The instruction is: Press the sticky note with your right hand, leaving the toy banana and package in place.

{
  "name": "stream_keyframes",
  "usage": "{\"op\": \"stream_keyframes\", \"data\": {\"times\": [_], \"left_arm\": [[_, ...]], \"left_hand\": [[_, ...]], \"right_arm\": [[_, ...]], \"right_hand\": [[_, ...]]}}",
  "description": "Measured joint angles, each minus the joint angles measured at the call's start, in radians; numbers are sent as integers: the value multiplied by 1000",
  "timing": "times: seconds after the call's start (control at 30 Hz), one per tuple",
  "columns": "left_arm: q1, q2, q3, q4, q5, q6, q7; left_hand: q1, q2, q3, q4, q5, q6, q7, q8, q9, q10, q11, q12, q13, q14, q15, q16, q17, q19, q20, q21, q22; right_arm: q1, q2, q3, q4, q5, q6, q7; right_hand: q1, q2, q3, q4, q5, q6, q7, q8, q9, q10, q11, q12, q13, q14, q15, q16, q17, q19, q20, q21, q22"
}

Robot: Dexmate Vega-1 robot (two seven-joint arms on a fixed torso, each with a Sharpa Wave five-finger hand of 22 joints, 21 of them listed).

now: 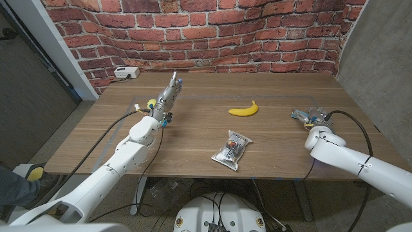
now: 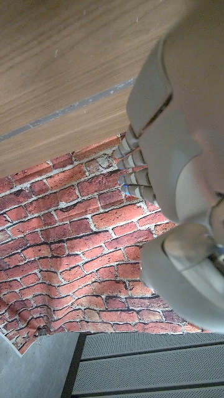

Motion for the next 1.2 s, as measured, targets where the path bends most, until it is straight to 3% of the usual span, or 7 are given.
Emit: {"op": "stream_keyframes", "data": {"times": [0.1,0.2,0.53,1.2], "left_arm": [[3,4,-3,-9,2,5,9],[6,5,-4,-16,5,9,15],[7,7,-7,-27,9,12,25],[3,3,-11,-20,8,11,26]], "left_hand": [[0,0,0,0,0,0,0,0,0,0,0,-4,0,0,0,0,0,0,0,0,0],[0,0,0,0,0,0,0,0,0,0,0,-4,0,0,0,0,0,0,0,0,0],[0,0,0,0,0,-56,-12,-18,0,-4,-4,-4,0,0,0,0,0,0,0,0,0],[0,0,0,0,0,-57,-14,-18,0,-4,-4,-3,0,0,0,0,0,-6,6,0,0]], "right_arm": [[-4,5,2,9,-7,23,-11],[-7,9,2,16,-16,43,-21],[-4,22,-5,36,-49,85,-29],[24,40,-30,64,-97,103,2]], "right_hand": [[0,0,0,0,0,-31,7,-10,0,0,0,0,0,0,0,0,-3,0,0,0,0],[0,0,-3,-8,0,-42,7,-11,0,0,0,0,0,0,0,0,-3,0,0,8,0],[0,0,-3,-8,0,-66,19,-11,0,29,-7,8,0,-4,-4,0,-3,0,0,8,0],[0,0,-6,-11,0,-77,39,-11,0,25,-3,8,0,-4,-4,0,-3,0,0,8,0]]}}
